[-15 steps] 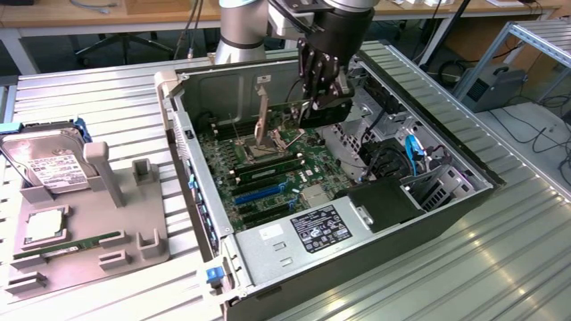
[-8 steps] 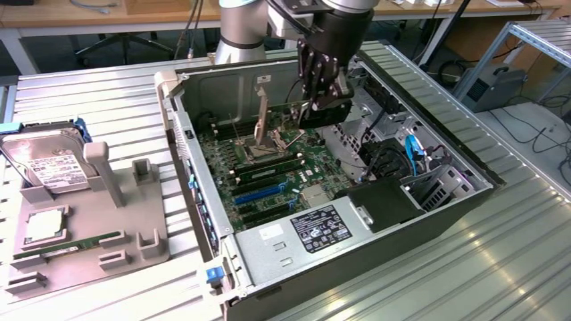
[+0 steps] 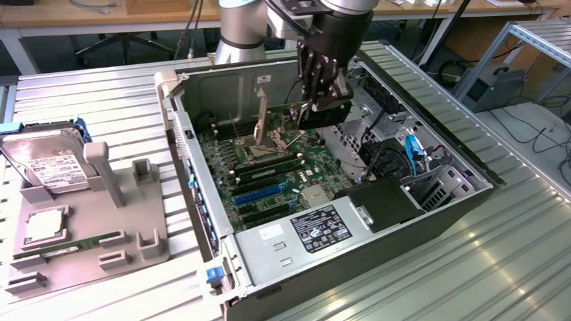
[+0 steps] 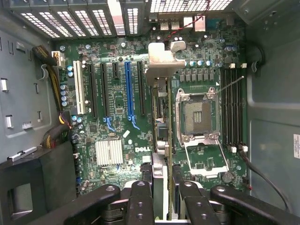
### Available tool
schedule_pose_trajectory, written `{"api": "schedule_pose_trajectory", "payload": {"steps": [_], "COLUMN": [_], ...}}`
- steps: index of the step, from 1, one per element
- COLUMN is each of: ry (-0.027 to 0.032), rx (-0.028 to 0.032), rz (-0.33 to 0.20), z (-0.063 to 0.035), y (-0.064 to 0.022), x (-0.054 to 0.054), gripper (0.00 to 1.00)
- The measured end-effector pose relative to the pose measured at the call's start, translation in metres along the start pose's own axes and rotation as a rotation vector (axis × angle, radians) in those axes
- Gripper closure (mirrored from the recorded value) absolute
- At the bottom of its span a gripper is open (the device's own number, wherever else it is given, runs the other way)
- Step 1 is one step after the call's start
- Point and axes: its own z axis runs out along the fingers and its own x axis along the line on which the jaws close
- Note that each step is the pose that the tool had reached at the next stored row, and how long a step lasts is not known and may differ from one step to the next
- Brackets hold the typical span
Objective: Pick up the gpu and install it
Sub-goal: 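Insert the gpu into the slot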
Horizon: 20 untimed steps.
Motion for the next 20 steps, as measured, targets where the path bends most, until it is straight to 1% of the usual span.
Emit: {"api": "schedule_pose_trajectory", "payload": {"steps": [20], "ry": [0.0001], "rx": [0.0000], "rz": [0.000], "z": [0.0040], "y": [0.0009], "x": [0.0005], "gripper": [0.73]}}
